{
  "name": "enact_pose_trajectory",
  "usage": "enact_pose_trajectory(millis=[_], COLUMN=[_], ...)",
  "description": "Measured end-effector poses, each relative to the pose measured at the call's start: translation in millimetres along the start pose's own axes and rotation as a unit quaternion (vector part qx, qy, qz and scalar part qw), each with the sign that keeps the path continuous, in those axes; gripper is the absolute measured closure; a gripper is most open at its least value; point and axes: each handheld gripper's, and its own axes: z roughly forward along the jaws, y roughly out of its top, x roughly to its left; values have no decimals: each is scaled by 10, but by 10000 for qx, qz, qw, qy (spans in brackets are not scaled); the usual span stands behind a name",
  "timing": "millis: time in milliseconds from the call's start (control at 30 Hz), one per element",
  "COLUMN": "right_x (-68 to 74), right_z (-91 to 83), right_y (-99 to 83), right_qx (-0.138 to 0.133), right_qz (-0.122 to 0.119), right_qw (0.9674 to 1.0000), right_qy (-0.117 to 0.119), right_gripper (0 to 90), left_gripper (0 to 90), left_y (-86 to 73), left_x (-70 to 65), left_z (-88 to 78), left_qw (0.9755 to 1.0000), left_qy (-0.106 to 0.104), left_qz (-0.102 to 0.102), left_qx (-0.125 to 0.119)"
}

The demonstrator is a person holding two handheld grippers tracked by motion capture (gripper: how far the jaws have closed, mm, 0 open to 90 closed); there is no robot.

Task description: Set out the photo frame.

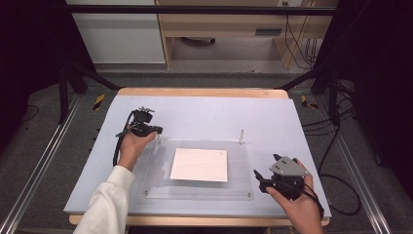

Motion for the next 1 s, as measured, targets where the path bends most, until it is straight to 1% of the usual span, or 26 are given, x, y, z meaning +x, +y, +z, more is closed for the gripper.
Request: enact_pose_trajectory(millis=[33, 67, 100, 133, 167, 233, 267, 300, 367, 400, 433, 467, 533, 633, 700, 733, 800, 833, 900, 933, 967, 1000], right_x=[11, 11, 27, 27, 72, 142, 142, 177, 258, 258, 269, 293, 328, 402, 427, 470, 493, 529, 554, 554, 570, 573], right_z=[-60, -60, -103, -103, -119, -124, -124, -125, -119, -119, -110, -96, -79, -45, -32, -3, 10, 34, 40, 40, 41, 43], right_y=[-92, -92, -175, -175, -253, -329, -329, -362, -448, -448, -473, -513, -543, -574, -582, -595, -599, -592, -563, -563, -525, -507], right_qx=[13, 13, 49, 49, 88, 158, 158, 213, 311, 311, 346, 378, 421, 413, 419, 385, 361, 299, 180, 180, 66, 41], right_qz=[-14, -14, -67, -67, -90, -184, -184, -273, -363, -363, -423, -411, -447, -578, -618, -706, -710, -770, -823, -823, -845, -892], right_qw=[10000, 10000, 10000, 10000, 9999, 9996, 9996, 9992, 9985, 9985, 9981, 9978, 9972, 9957, 9951, 9940, 9937, 9928, 9923, 9923, 9921, 9916], right_qy=[-28, -28, -14, -14, 68, 168, 168, 200, 265, 265, 267, 345, 426, 597, 642, 745, 787, 867, 908, 908, 921, 940], right_gripper=[249, 249, 294, 294, 309, 335, 335, 339, 364, 364, 374, 382, 398, 406, 404, 385, 377, 362, 355, 355, 349, 346], left_gripper=[849, 849, 849, 849, 849, 849, 849, 849, 849, 849, 849, 849, 849, 849, 849, 849, 849, 849, 849, 849, 849, 849], left_y=[1, 1, 1, 1, 1, 1, 0, 0, 1, 1, 1, 1, 1, 3, 3, 5, 6, 7, 10, 10, 12, 13], left_x=[-2, -2, 0, -1, -5, -5, -6, -6, -6, -6, -5, -6, -7, -6, -9, -9, -10, -8, -5, -5, -4, -5], left_z=[0, 1, 1, 2, 1, 1, 0, 1, 2, 2, 1, 2, 2, 2, 3, 4, 4, 4, 3, 3, 3, 4], left_qw=[10000, 10000, 10000, 10000, 10000, 10000, 10000, 10000, 10000, 10000, 10000, 10000, 10000, 10000, 10000, 10000, 10000, 10000, 10000, 10000, 10000, 10000], left_qy=[6, 5, 3, 8, 12, 13, 11, 11, 13, 13, 11, 12, 13, 12, 6, 7, 7, 1, 5, 5, 3, 6], left_qz=[3, 0, -5, -6, -7, -2, 1, 1, 0, 0, -2, 1, 2, 2, -14, -13, -10, -6, 22, 22, 24, 27], left_qx=[2, 3, 1, 1, 7, 9, 11, 7, 9, 9, 14, 11, 16, 22, 24, 33, 36, 43, 59, 59, 67, 72])
